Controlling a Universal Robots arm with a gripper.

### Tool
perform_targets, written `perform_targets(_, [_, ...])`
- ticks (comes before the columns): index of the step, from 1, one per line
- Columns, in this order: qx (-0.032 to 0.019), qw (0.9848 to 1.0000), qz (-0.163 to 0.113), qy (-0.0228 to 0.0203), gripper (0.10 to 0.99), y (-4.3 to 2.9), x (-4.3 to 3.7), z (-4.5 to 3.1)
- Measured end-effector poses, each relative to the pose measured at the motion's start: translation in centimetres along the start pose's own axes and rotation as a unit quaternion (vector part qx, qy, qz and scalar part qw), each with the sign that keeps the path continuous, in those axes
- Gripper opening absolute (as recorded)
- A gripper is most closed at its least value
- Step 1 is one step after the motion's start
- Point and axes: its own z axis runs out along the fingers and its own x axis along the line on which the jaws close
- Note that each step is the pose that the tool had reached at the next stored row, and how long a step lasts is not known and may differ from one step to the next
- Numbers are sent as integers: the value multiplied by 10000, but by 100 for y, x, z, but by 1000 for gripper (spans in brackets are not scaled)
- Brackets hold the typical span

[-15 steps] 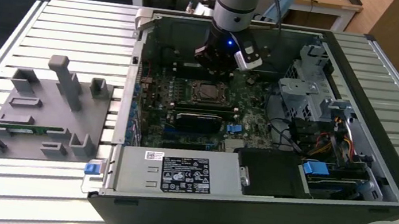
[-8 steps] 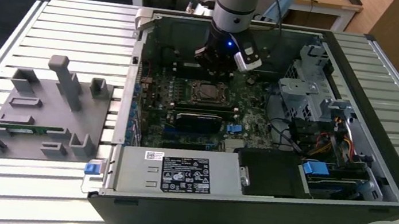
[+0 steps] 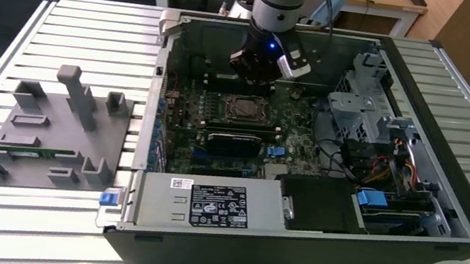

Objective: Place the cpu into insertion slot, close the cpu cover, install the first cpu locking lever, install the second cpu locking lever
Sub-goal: 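Install the first cpu locking lever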

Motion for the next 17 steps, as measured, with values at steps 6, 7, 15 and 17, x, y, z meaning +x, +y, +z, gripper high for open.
perform_targets(6, [-1, 10000, 0, 0, 106, -17, 0, -1])
perform_targets(7, [0, 10000, 0, 0, 106, -18, 0, -1])
perform_targets(15, [-1, 10000, 0, 0, 106, -36, -1, -2])
perform_targets(17, [0, 10000, 0, 0, 106, -40, -1, -3])
